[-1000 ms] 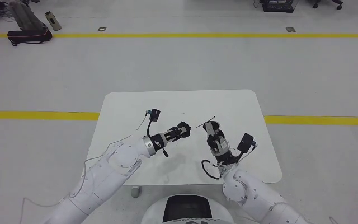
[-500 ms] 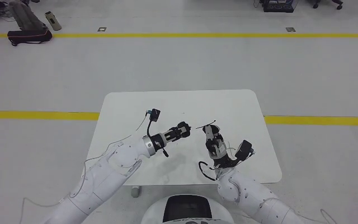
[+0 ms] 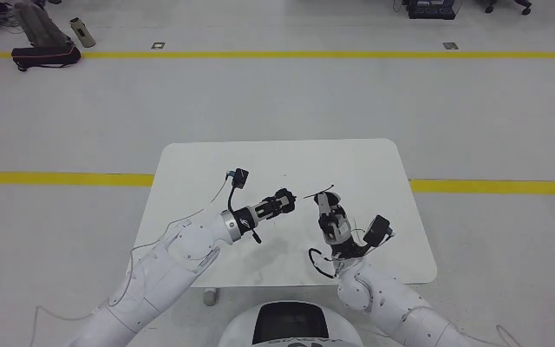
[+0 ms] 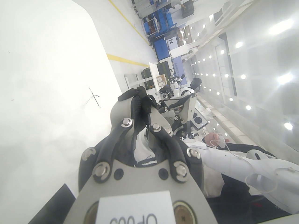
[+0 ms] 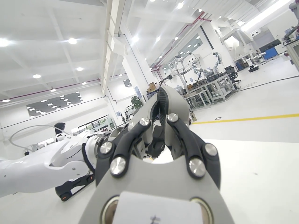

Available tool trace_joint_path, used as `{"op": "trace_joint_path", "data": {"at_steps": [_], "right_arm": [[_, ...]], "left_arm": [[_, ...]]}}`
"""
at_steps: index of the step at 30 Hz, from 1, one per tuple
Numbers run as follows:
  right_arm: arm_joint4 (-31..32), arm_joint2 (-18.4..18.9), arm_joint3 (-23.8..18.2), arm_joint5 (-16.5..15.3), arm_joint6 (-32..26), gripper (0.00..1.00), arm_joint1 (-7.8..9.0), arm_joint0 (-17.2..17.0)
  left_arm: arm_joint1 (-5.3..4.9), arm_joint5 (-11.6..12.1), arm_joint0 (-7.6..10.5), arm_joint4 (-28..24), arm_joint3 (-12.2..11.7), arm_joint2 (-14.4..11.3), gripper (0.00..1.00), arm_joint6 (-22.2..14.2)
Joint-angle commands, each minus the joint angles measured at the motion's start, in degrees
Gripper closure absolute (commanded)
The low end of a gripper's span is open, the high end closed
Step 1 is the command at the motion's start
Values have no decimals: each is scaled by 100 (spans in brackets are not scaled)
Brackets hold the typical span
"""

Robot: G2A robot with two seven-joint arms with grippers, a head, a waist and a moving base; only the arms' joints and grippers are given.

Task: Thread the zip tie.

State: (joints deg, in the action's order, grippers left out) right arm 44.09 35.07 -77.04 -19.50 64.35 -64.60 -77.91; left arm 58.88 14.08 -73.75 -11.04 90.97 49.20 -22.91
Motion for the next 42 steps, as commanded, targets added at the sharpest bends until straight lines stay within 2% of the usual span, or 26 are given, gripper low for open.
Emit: {"op": "trace_joint_path", "data": {"at_steps": [1, 14, 22, 42], "right_arm": [[32, -10, 85, 2, 4, 100, -39, 23], [206, -140, 650, 2, 401, 100, -359, 229], [230, -162, 821, 2, 450, 100, -499, 288], [231, -139, 985, 2, 490, 100, -610, 306]], "left_arm": [[0, 0, 0, 0, 0, 0, 100, 0], [0, 0, 0, 0, 0, 0, 100, 0], [0, 0, 0, 0, 0, 0, 100, 0], [0, 0, 0, 0, 0, 0, 100, 0]]}}
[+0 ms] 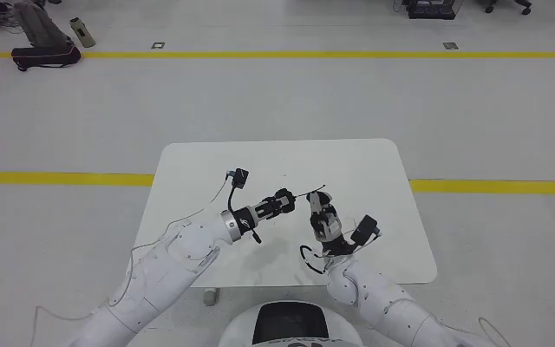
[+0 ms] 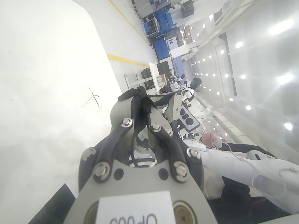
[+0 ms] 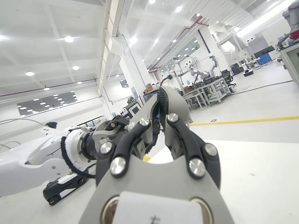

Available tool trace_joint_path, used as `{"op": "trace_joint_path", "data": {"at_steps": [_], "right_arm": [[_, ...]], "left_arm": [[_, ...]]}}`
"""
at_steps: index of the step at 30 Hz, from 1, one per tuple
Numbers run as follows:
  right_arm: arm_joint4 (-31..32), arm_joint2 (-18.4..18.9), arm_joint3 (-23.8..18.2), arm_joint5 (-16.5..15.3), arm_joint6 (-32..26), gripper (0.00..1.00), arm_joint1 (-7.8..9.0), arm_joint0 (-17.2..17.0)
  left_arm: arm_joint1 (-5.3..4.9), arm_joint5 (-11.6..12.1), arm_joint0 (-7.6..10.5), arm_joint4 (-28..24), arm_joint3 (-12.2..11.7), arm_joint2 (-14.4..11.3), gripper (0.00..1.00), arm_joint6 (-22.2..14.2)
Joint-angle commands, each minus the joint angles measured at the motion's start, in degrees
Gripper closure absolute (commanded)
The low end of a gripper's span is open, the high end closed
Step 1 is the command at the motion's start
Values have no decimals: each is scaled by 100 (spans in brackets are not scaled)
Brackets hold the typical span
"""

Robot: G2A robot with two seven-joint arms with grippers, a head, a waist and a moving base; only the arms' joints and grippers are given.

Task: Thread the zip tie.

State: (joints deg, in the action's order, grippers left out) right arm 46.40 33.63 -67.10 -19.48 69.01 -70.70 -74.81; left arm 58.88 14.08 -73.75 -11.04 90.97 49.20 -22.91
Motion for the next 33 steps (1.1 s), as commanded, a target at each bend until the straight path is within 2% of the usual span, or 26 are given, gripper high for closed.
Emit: {"op": "trace_joint_path", "data": {"at_steps": [1, 16, 33], "right_arm": [[7, 7, -15, 0, 40, 100, -1, -10], [29, 10, -100, 0, 41, 100, 11, -51], [-6, 2, 20, 0, -35, 100, -47, -34]], "left_arm": [[0, 0, 0, 0, 0, 0, 100, 0], [0, 0, 0, 0, 0, 0, 100, 0], [0, 0, 0, 0, 0, 0, 100, 0]]}}
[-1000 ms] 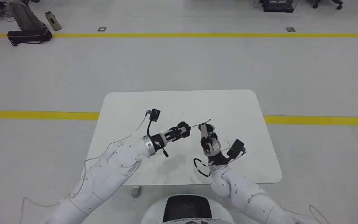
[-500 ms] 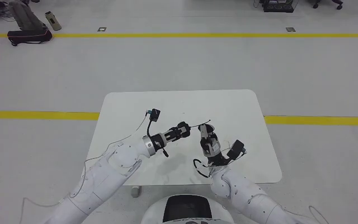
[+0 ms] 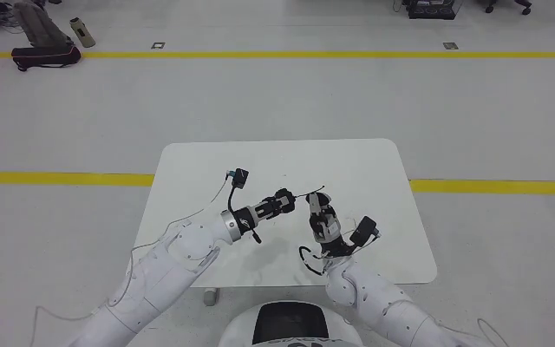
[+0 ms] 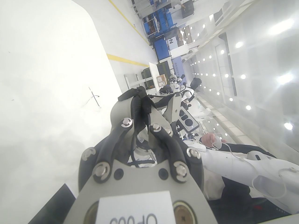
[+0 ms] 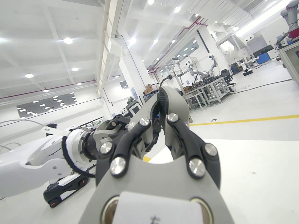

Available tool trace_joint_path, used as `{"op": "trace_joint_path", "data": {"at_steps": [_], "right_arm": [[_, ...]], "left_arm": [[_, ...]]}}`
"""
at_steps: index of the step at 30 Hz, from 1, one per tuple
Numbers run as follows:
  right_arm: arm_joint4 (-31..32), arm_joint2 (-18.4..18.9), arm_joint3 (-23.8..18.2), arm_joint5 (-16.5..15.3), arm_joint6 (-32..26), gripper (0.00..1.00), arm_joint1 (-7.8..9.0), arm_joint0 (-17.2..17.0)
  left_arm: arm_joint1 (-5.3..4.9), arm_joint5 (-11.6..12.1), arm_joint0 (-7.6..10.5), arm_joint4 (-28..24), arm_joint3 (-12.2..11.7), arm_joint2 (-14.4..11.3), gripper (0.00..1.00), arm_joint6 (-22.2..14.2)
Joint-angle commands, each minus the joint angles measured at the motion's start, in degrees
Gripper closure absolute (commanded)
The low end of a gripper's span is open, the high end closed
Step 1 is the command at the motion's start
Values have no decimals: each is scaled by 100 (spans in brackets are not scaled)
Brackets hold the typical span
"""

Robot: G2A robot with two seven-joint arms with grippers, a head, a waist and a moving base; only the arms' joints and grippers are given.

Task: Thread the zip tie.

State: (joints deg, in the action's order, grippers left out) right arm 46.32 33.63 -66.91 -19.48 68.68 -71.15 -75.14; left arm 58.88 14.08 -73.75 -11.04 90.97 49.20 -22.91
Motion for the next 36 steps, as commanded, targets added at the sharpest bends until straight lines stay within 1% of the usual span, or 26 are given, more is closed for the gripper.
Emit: {"op": "trace_joint_path", "data": {"at_steps": [1, 13, 36], "right_arm": [[6, 4, -2, 0, 4, 100, -5, -2], [40, -32, -65, 0, 73, 100, 1, -11], [13, -25, -49, 0, 155, 100, 7, -15]], "left_arm": [[0, 0, 0, 0, 0, 0, 100, 0], [0, 0, 0, 0, 0, 0, 100, 0], [0, 0, 0, 0, 0, 0, 100, 0]]}}
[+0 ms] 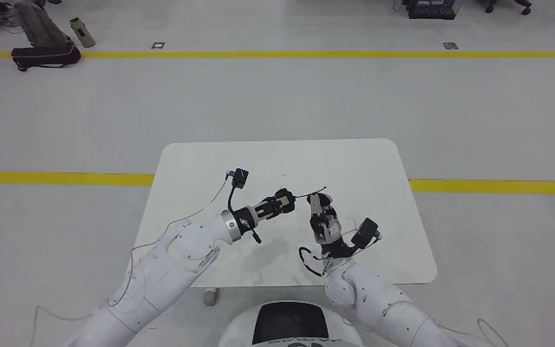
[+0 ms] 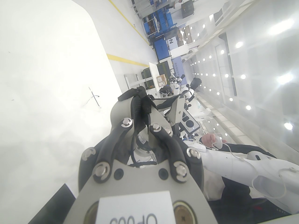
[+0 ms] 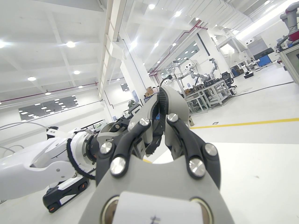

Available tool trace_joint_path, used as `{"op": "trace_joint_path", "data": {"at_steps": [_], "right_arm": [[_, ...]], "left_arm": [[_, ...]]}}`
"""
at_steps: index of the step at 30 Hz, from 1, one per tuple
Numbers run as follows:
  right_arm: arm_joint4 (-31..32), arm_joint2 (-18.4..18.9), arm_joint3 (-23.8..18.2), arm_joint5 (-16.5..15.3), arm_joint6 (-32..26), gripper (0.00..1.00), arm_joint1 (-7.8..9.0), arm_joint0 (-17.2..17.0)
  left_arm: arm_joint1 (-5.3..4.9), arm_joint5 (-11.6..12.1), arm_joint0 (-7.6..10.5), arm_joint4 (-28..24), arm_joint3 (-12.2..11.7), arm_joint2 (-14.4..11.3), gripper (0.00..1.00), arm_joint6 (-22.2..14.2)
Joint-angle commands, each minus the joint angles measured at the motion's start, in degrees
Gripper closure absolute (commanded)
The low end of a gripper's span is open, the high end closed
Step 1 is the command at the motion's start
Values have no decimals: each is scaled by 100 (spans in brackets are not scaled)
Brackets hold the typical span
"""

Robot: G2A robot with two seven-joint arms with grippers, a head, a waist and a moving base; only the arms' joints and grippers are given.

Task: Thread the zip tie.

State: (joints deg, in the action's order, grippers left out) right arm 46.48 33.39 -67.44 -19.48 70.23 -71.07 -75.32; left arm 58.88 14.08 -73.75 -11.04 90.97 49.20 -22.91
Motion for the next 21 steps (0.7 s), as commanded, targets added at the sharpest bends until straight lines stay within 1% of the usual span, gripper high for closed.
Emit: {"op": "trace_joint_path", "data": {"at_steps": [1, 21], "right_arm": [[-5, 0, 9, 0, -2, 100, -2, 5], [-46, -40, 88, 0, -103, 100, -31, 69]], "left_arm": [[0, 0, 0, 0, 0, 0, 100, 0], [0, 0, 0, 0, 0, 0, 100, 0]]}}
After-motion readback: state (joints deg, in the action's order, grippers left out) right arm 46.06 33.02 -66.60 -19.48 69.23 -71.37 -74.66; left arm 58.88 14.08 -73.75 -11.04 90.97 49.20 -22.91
